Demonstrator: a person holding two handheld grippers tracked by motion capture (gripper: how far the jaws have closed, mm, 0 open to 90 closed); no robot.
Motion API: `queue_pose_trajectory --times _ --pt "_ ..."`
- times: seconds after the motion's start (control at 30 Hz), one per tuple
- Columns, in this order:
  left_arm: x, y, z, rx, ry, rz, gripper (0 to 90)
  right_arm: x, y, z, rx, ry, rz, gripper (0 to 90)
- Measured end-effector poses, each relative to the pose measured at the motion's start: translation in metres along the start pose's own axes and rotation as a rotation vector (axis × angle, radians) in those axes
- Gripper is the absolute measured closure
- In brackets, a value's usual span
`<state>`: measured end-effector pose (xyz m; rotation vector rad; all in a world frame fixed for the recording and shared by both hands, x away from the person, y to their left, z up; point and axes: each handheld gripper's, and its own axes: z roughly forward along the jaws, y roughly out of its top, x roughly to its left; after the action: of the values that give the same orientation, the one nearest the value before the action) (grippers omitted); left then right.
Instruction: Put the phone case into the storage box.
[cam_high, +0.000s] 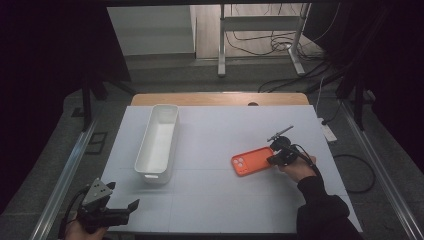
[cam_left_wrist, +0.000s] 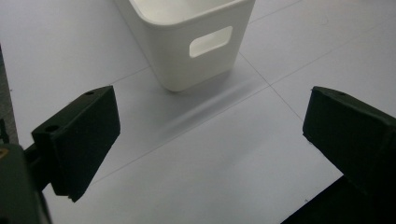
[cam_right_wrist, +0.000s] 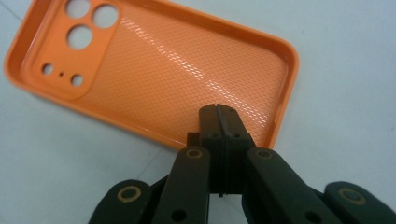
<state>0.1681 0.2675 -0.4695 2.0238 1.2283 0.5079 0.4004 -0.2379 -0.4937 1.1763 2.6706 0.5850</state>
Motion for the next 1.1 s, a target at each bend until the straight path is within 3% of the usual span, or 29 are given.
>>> queue_pose_trajectory --times 0.5,1.1 --pt "0.003 0.000 -0.001 -0.008 -0.007 -0.028 4.3 0.013 -0.020 -0.010 0.017 0.057 -0.023 88.9" --pt "0.002 0.000 0.000 -0.003 -0.008 -0.016 4.7 0.040 -0.030 -0.015 0.044 0.107 -0.072 89.0"
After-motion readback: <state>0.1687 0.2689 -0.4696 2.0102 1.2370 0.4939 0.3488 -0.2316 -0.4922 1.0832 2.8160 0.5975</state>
